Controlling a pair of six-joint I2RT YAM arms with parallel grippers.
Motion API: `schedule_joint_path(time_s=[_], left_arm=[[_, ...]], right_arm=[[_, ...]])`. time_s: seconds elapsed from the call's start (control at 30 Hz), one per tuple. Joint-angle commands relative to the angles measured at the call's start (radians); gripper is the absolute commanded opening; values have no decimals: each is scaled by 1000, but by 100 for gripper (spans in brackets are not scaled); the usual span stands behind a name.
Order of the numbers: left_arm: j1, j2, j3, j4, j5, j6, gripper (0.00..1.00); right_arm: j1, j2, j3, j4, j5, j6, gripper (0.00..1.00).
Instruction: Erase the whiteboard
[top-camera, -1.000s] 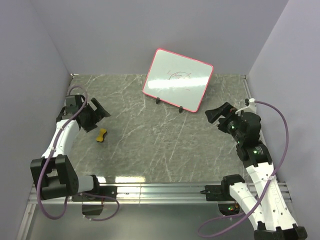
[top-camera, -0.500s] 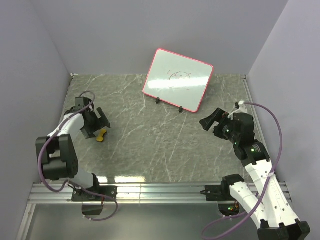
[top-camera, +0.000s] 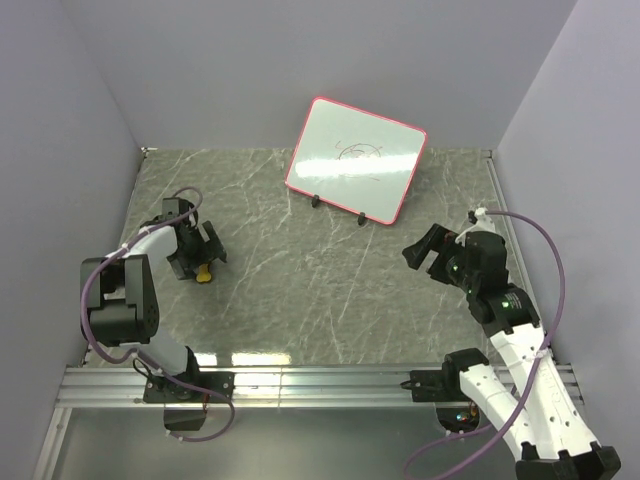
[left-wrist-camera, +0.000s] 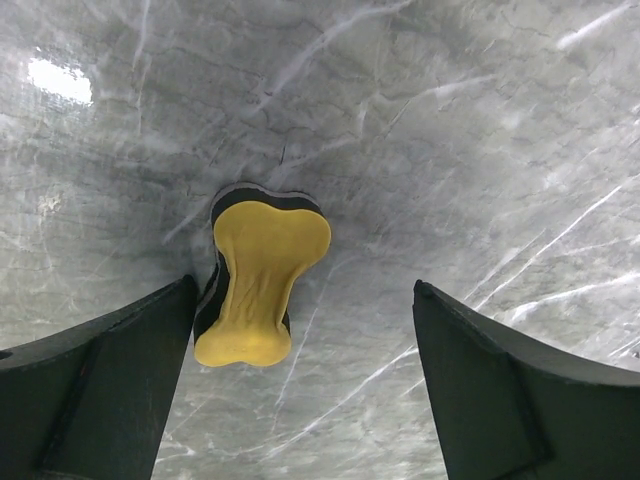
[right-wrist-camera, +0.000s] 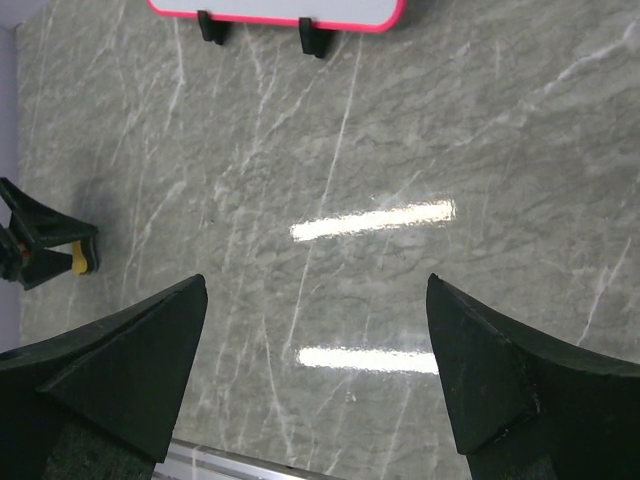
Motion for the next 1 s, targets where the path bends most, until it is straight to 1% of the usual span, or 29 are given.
schedule_joint_path(time_s=[0.0, 0.07, 0.17, 0.2, 0.23, 0.27, 0.33, 0.37, 0.4, 0.43, 0.47, 0.5, 0.53, 0.6, 0.73, 0.8, 0.83, 0.9, 0.93, 0.97], left_arm=[[-6, 13, -5, -1, -22, 9, 94], [-8, 13, -5, -2, -30, 8, 92], [-5, 19, -1, -4, -34, 8, 86], [-6, 20, 2, -7, -33, 8, 81], [-6, 24, 1, -5, -31, 8, 78], [-6, 24, -1, -5, -31, 9, 69], [-6, 21, -7, -4, -30, 8, 57], [-9, 20, -7, -5, -28, 8, 35], [-11, 19, -8, -7, -30, 6, 25], [-17, 24, -5, -10, -34, 5, 19], [-19, 28, -5, -14, -36, 5, 6], [-20, 31, -5, -16, -39, 5, 2], [-25, 39, -4, -17, -34, 5, 0], [-34, 42, -2, -13, -27, 6, 0], [-75, 19, -7, -4, -7, 2, 0], [-124, 1, -11, 4, 7, -1, 0], [-165, -21, -13, 10, 6, -5, 0], [-210, -45, -18, 12, -23, -12, 0], [-251, -67, -19, 9, -33, -15, 0], [-270, -76, -19, 6, -45, -20, 0]], right_arm=[[7, -20, -26, 9, 21, -14, 96], [6, -18, -33, 26, 9, -3, 96], [4, 9, -19, 43, -19, -8, 95], [3, 23, 1, 47, -32, -15, 93], [1, 37, 13, 47, -48, -23, 91], [3, 66, 30, 46, -54, -38, 90], [1, 103, 85, 29, -49, -58, 87], [0, 144, 107, 21, -43, -62, 86], [-6, 164, 148, 15, -39, -66, 85], [-12, 185, 168, 8, -39, -74, 84], [-19, 220, 188, 9, -49, -75, 83], [-32, 238, 219, 14, -49, -77, 83], [-40, 256, 237, 15, -46, -78, 83], [-66, 319, 297, 11, -57, -83, 83], [-135, 414, 387, 40, -173, -117, 83], [-161, 480, 435, 55, -212, -105, 84], [-180, 510, 452, 72, -264, -80, 84], [-242, 609, 489, 92, -328, -60, 83], [-261, 638, 493, 139, -367, -36, 83], [-297, 685, 492, 174, -438, -22, 82]])
